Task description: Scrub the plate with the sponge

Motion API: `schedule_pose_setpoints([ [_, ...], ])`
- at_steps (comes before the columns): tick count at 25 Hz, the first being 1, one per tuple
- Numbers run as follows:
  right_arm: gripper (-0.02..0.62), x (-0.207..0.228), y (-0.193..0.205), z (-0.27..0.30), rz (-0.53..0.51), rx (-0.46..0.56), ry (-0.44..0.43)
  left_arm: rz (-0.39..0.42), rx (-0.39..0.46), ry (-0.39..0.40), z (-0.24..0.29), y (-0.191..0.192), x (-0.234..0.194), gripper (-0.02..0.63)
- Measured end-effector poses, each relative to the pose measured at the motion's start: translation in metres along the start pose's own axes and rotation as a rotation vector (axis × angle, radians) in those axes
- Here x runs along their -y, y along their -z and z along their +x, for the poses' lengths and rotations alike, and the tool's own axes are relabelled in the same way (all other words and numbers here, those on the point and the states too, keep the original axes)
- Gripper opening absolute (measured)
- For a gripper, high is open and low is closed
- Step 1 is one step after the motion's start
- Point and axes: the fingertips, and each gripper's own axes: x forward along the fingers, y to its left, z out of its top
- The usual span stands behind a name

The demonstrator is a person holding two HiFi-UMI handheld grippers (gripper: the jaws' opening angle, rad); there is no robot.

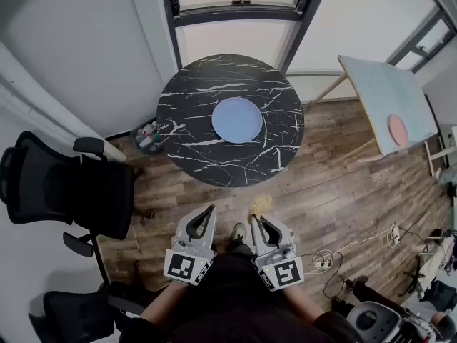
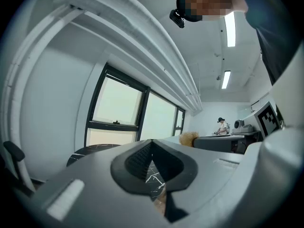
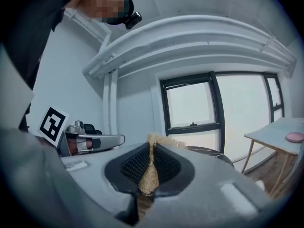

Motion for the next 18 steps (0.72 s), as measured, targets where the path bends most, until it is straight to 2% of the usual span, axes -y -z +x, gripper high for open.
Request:
schedule_pose_setpoints([
  [4,0.025,0.010,-0.003,-0.004,0.027,0.020,0.001,-0.003,-0.002,-0.007,0.005,0.001,0.006,0.002],
  [12,0.025,0.034,-0.003,-0.017,0.010,0.022,-0.024,0.010,-0.003,-0.026,0.022,0.006,0.029,0.002],
  [18,0.025,0.054,0.000,-0.028,0.001,0.023,-0.070,0.016,0.002,-0.079,0.032,0.014,0.045,0.002],
])
